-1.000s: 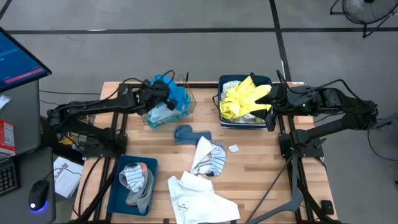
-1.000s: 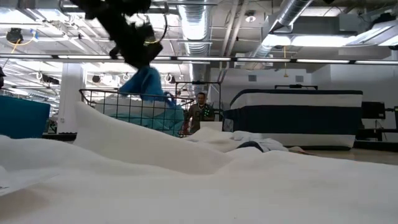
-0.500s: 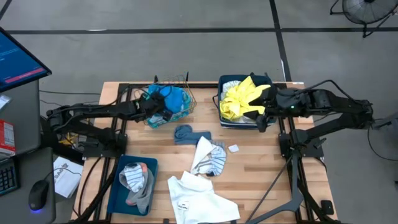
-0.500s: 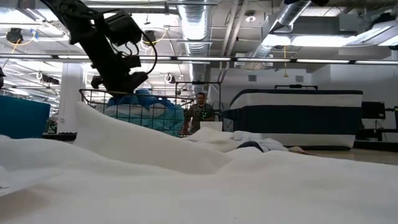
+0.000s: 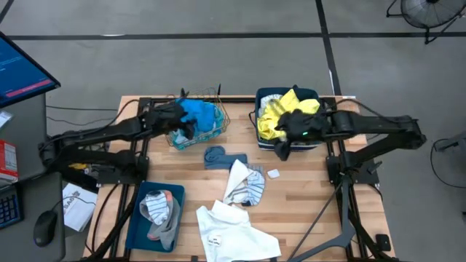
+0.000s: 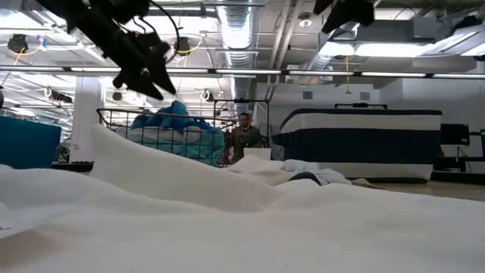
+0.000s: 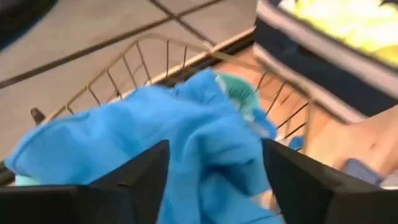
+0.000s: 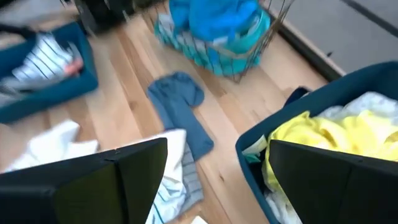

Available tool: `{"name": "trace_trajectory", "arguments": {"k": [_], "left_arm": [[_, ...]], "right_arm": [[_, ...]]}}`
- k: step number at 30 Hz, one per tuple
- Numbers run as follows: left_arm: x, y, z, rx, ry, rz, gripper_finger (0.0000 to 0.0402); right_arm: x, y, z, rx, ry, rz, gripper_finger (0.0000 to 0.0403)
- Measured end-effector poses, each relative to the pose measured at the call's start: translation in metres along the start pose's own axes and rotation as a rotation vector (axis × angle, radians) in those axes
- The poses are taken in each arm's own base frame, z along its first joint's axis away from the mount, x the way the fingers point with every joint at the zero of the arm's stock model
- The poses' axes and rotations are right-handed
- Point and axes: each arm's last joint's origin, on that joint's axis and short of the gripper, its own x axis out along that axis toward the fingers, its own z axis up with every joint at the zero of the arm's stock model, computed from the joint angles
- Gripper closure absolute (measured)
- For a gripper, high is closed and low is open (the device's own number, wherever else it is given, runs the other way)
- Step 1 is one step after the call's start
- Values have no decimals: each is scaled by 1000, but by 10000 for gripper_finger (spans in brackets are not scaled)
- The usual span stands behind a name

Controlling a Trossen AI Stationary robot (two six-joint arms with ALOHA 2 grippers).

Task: Pick & Place Cloths
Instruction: Put the blue shorts into the gold wire basket, then put the white sock into the blue bin

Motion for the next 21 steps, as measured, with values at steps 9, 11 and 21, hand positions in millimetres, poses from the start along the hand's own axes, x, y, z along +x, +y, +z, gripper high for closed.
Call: {"name": "trace_trajectory", "arguments": {"k": [9, 11, 21], "left_arm": [[-45, 6, 15, -137, -172, -176, 104], [-57, 6, 18, -147, -216, -241, 104], [-114, 13, 31, -185, -494, -541, 112]], "right_arm": [[90, 26, -15, -82, 256, -58, 127], [111, 32, -21, -90, 314, -42, 127], [202, 65, -51, -121, 352, 21, 127]]}}
